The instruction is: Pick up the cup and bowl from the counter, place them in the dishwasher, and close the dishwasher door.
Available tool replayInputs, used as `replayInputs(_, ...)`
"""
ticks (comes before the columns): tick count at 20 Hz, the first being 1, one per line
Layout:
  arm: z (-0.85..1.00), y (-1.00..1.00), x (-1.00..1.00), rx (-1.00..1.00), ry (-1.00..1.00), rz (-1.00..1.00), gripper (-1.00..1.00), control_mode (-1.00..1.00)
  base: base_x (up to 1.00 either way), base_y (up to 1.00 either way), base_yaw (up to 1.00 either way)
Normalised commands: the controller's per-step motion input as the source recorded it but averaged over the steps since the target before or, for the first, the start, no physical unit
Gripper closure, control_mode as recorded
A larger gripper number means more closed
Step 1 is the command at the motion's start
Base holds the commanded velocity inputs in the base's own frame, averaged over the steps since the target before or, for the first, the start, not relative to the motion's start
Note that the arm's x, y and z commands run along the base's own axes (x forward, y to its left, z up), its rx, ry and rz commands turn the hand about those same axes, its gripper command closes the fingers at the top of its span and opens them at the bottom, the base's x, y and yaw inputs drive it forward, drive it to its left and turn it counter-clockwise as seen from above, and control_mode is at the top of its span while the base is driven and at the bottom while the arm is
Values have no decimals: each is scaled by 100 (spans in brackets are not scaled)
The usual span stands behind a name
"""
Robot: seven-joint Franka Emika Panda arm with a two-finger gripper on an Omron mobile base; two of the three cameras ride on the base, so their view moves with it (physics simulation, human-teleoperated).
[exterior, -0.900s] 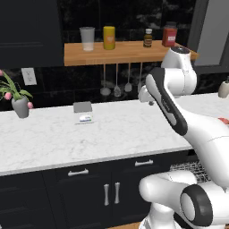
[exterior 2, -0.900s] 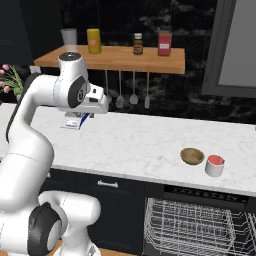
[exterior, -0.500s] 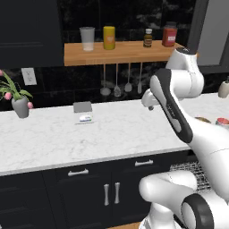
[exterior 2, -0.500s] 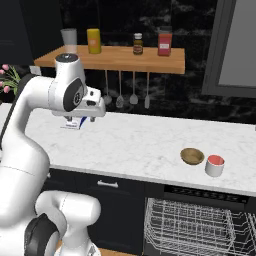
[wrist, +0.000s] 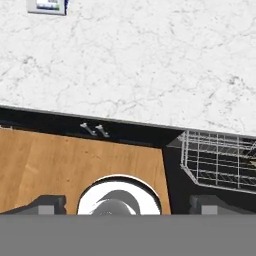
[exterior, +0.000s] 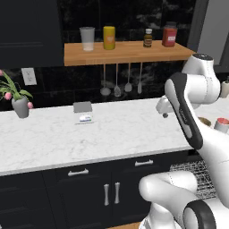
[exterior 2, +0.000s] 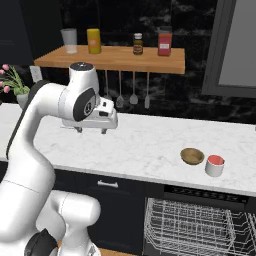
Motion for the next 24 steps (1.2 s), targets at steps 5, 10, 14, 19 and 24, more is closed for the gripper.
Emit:
replayInputs(5,-26,-56,35,0,6,-8,-100,-100,0,0,0)
replayInputs(10,-35,-41,35,-3,4,-6,-100,-100,0,0,0)
replayInputs(14,-29,-29,42,-4,2,-3,-100,-100,0,0,0)
replayInputs(19,-15,-28,71,-7,10,0,-100,-100,0,0,0)
replayInputs(24,-11,-22,81,-6,11,0,-100,-100,0,0,0)
